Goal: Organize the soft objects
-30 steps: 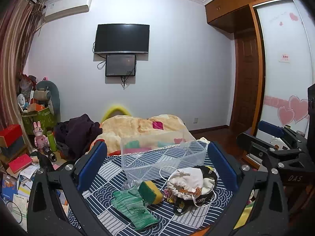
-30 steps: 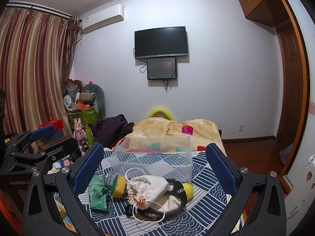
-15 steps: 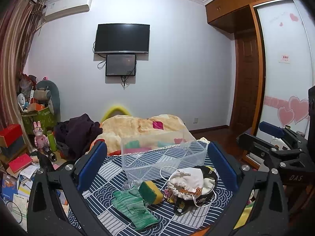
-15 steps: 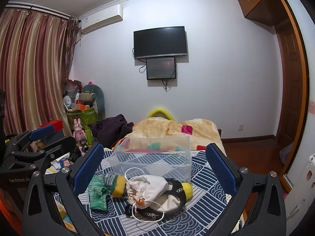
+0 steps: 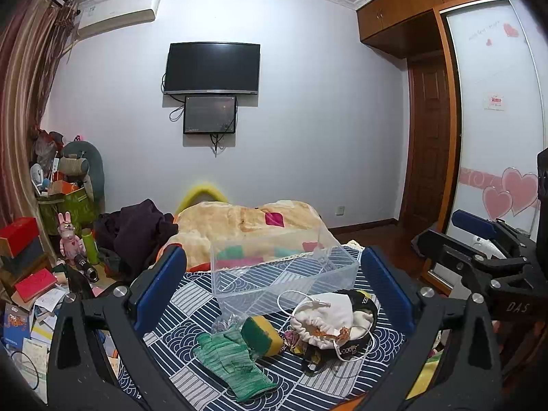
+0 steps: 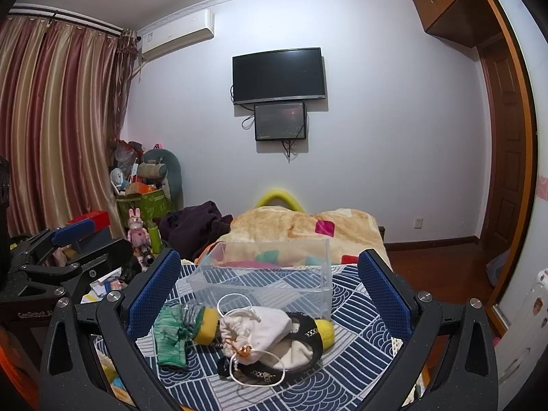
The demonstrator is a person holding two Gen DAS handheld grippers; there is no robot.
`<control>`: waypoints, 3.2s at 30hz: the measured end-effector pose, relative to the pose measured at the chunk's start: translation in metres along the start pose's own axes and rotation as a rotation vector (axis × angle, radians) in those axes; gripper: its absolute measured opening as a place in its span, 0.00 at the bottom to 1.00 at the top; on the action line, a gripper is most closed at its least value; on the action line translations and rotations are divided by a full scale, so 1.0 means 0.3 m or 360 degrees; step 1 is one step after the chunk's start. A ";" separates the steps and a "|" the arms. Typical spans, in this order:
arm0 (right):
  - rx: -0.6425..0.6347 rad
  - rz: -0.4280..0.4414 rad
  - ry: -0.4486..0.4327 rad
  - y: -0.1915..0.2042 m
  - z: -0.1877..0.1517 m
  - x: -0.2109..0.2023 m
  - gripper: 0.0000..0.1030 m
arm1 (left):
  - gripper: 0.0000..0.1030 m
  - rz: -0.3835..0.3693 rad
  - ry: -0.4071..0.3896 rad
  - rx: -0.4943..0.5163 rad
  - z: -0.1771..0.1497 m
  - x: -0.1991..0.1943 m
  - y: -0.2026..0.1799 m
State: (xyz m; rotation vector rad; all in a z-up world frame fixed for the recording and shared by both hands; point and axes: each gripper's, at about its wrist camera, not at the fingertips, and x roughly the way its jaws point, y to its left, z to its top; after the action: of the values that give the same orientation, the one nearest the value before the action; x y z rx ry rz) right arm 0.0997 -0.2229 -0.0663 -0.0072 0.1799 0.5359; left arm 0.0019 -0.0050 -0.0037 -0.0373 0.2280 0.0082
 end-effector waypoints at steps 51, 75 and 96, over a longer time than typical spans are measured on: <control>0.0050 0.0140 0.0559 -0.040 -0.241 0.305 0.86 | 0.77 0.0049 0.0826 -0.0315 -0.412 0.359 0.232; 0.0063 0.0213 0.0505 -0.057 -0.185 0.317 0.12 | 0.17 -0.0017 0.0642 -0.0258 -0.322 0.263 0.272; 0.0049 0.0062 0.0315 -0.111 -0.005 0.485 0.12 | 0.17 -0.0012 0.0414 -0.0120 -0.035 0.584 0.251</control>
State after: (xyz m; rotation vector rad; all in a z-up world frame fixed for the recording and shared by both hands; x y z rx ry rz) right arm 0.2394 -0.1779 -0.0940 -0.0267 0.3820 0.5711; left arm 0.1691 0.0705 -0.0563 -0.1149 0.4876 0.0045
